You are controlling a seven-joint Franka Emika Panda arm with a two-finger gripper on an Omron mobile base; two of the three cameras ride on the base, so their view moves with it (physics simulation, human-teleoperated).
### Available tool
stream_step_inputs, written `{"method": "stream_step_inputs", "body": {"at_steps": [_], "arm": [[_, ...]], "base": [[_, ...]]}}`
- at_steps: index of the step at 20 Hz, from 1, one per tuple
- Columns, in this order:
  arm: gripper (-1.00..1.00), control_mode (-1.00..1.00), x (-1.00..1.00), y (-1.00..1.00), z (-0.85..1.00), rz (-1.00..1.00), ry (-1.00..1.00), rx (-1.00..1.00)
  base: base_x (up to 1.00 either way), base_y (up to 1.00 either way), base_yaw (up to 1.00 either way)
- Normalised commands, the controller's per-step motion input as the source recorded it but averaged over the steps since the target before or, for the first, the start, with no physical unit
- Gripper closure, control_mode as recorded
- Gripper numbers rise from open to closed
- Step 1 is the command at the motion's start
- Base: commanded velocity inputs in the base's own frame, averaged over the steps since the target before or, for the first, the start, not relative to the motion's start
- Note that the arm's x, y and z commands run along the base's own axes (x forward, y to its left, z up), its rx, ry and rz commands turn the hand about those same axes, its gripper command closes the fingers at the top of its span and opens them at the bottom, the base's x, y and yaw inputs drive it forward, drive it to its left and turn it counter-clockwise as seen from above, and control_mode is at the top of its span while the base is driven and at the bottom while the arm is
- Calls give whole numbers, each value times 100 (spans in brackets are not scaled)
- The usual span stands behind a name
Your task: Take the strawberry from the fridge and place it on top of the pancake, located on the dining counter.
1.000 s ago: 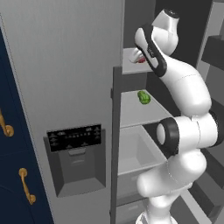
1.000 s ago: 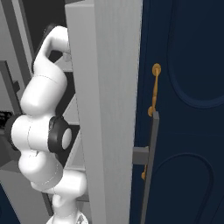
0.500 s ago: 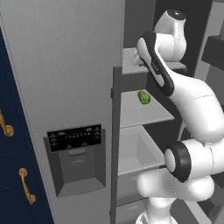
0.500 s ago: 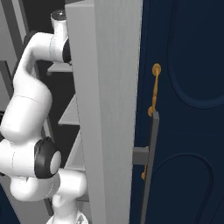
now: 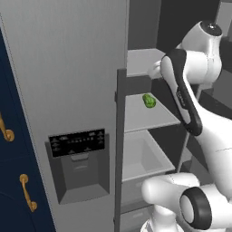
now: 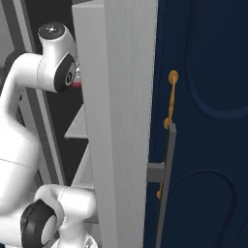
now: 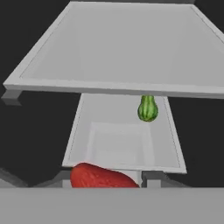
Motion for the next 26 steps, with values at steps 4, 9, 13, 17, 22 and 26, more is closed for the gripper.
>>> {"method": "stream_step_inputs", "body": {"at_steps": [4,9,13,17,22,26], "arm": [[100,-100,-100,0,0,-17,3,2],[100,-100,-100,0,-3,-13,14,0],[100,-100,-100,0,-14,-12,16,5],[100,-100,-100,2,-37,-12,13,0],[100,-100,-60,7,-46,-5,4,0],[100,-100,-16,9,-62,0,0,0]], "base": [[0,0,0],[0,0,0],[0,0,0],[0,0,0],[0,0,0],[0,0,0]]}}
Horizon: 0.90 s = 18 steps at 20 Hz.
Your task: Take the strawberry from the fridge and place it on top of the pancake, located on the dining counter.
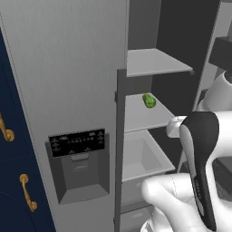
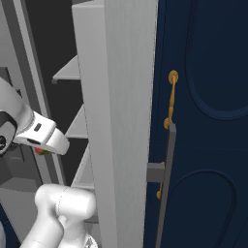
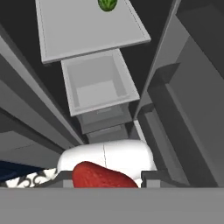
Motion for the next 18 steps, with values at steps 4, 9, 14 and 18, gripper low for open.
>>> {"method": "stream_step_inputs", "body": {"at_steps": [4,9,14,18], "arm": [[100,-100,-26,4,-49,0,0,0],[100,-100,-29,0,-26,0,0,3],[100,-100,-11,0,-2,0,0,0],[100,100,-39,3,-2,0,0,0]], "base": [[0,0,0],[0,0,0],[0,0,0],[-22,3,0]]}}
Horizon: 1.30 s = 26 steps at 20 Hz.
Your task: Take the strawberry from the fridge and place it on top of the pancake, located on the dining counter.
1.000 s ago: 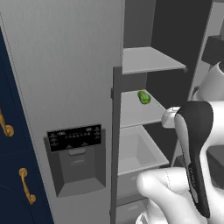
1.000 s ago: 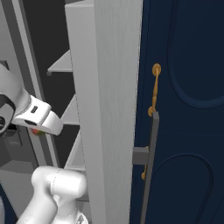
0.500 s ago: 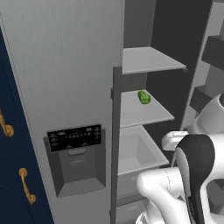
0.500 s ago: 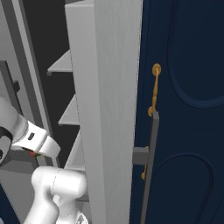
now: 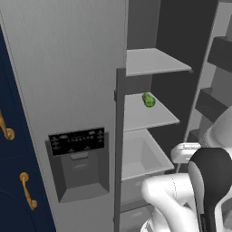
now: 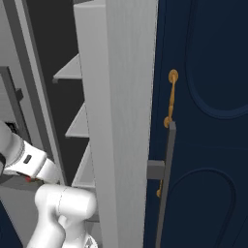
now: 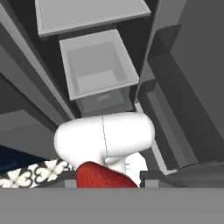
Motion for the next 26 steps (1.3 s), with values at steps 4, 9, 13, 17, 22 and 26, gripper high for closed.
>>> {"method": "stream_step_inputs", "body": {"at_steps": [4,9,13,17,22,26], "arm": [[100,100,0,0,0,0,0,0],[100,100,0,0,0,0,0,0],[100,100,0,0,0,0,0,0],[100,100,0,0,0,0,0,0],[100,100,0,0,0,0,0,0],[100,100,0,0,0,0,0,0]], "base": [[-100,21,0],[-100,11,-6],[-100,0,-39],[-88,0,-62],[-51,-23,-66],[3,-62,-69]]}}
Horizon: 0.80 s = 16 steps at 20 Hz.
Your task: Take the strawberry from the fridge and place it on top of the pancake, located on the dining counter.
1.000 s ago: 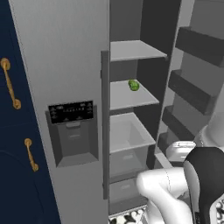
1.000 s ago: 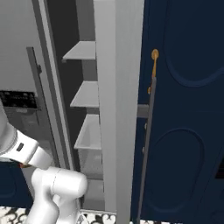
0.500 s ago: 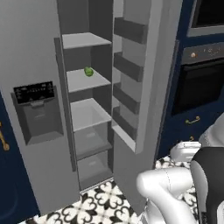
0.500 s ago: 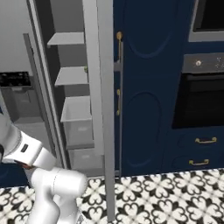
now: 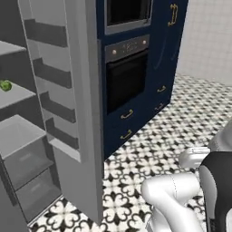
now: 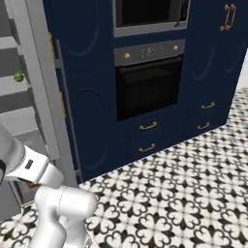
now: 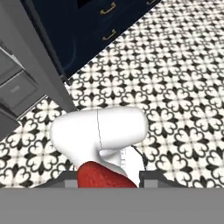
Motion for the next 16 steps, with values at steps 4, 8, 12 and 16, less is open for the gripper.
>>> {"method": "stream_step_inputs", "body": {"at_steps": [4,8,12,16], "arm": [[100,100,0,0,0,0,0,0],[100,100,0,0,0,0,0,0],[100,100,0,0,0,0,0,0],[100,100,0,0,0,0,0,0]], "base": [[27,-76,-67],[22,-76,-68],[41,-79,-60],[90,-80,-39]]}}
